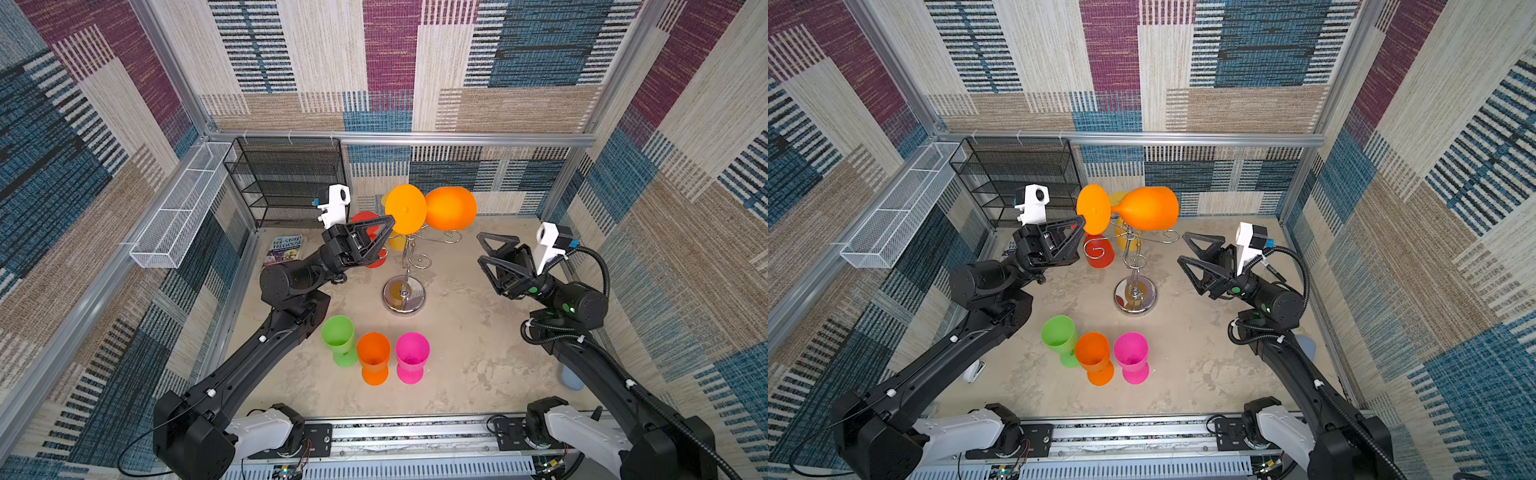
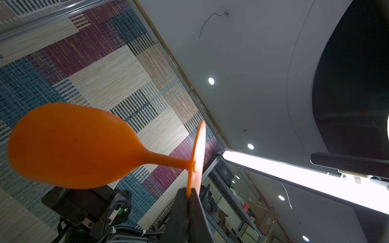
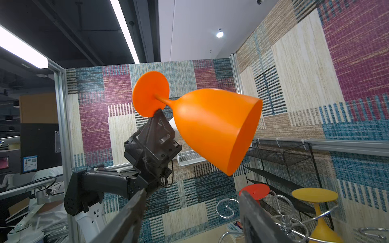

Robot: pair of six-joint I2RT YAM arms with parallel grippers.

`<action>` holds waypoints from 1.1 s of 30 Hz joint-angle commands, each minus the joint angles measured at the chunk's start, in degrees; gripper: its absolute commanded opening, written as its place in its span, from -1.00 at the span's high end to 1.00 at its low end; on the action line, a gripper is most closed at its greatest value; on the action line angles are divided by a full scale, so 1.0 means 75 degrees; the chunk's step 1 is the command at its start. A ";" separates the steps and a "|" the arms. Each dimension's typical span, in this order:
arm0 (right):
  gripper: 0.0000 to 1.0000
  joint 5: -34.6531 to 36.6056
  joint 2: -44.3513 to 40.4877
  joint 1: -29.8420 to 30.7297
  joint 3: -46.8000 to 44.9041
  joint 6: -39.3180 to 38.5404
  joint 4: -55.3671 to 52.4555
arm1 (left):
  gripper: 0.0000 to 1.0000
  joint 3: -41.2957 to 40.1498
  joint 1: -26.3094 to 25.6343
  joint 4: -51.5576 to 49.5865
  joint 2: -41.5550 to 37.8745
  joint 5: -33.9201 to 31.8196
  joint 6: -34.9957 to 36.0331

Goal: Take the wine glass off the wine glass rack
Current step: Pick up the wine glass from the wine glass rack.

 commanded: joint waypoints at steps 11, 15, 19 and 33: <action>-0.33 -0.0608 0.1153 -0.0054 0.0625 0.0795 0.1641 | 1.00 -0.0277 -0.0102 0.1343 0.0496 -0.0439 -0.0746; -0.27 -0.0677 0.1373 -0.0066 0.0779 0.1022 0.1989 | 1.00 -0.0370 -0.0309 0.1567 0.0748 -0.0552 -0.0839; -0.20 -0.0680 0.1521 -0.0081 0.0856 0.1068 0.2088 | 1.00 -0.0377 -0.0427 0.1913 0.1041 -0.0844 -0.1040; 0.25 -0.0514 0.1513 -0.0250 0.0517 0.1164 0.2647 | 1.00 -0.0430 -0.0468 0.2092 0.1245 -0.1042 -0.1180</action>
